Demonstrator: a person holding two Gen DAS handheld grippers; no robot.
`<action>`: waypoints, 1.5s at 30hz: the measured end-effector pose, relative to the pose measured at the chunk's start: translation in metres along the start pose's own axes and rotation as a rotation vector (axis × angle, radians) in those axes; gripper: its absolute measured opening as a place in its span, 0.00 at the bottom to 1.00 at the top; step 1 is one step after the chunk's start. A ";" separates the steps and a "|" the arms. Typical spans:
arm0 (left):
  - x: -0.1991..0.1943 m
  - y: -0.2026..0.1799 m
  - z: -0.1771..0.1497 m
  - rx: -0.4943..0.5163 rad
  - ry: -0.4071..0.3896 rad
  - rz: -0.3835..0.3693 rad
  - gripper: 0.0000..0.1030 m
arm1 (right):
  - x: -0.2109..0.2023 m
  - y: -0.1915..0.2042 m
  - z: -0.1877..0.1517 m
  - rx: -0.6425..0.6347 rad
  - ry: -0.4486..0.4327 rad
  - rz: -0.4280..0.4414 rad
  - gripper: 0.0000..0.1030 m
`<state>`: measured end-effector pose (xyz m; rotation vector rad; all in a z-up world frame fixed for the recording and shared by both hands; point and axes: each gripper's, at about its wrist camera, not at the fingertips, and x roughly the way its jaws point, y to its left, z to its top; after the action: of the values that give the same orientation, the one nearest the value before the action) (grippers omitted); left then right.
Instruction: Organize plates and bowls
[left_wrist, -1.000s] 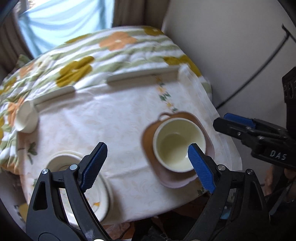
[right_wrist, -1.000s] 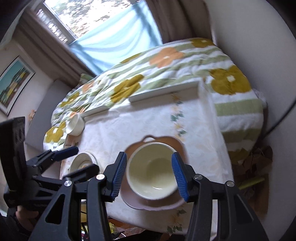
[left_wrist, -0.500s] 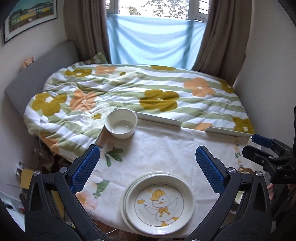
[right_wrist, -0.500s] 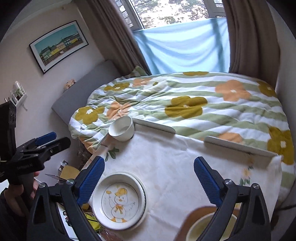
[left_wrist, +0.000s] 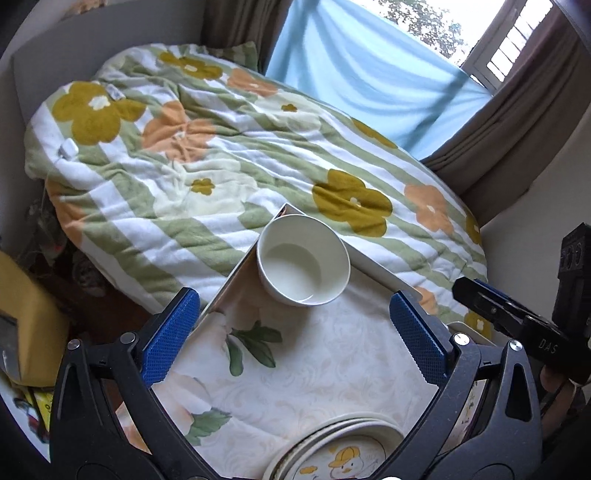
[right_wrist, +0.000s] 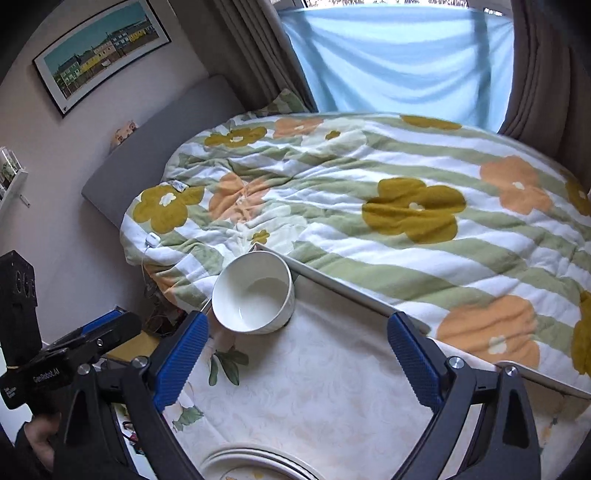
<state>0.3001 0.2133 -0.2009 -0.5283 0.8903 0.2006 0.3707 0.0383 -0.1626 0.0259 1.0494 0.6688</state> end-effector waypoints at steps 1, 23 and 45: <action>0.015 0.004 0.002 -0.014 0.020 -0.008 0.93 | 0.017 -0.001 0.003 0.018 0.027 0.016 0.93; 0.145 0.041 0.008 -0.090 0.197 -0.020 0.19 | 0.148 -0.015 0.004 0.118 0.221 0.132 0.18; 0.040 -0.045 -0.008 0.102 0.067 -0.013 0.19 | 0.031 -0.007 -0.015 0.094 0.058 0.103 0.18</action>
<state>0.3366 0.1691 -0.2200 -0.4480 0.9566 0.1256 0.3717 0.0444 -0.1974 0.1433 1.1402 0.7165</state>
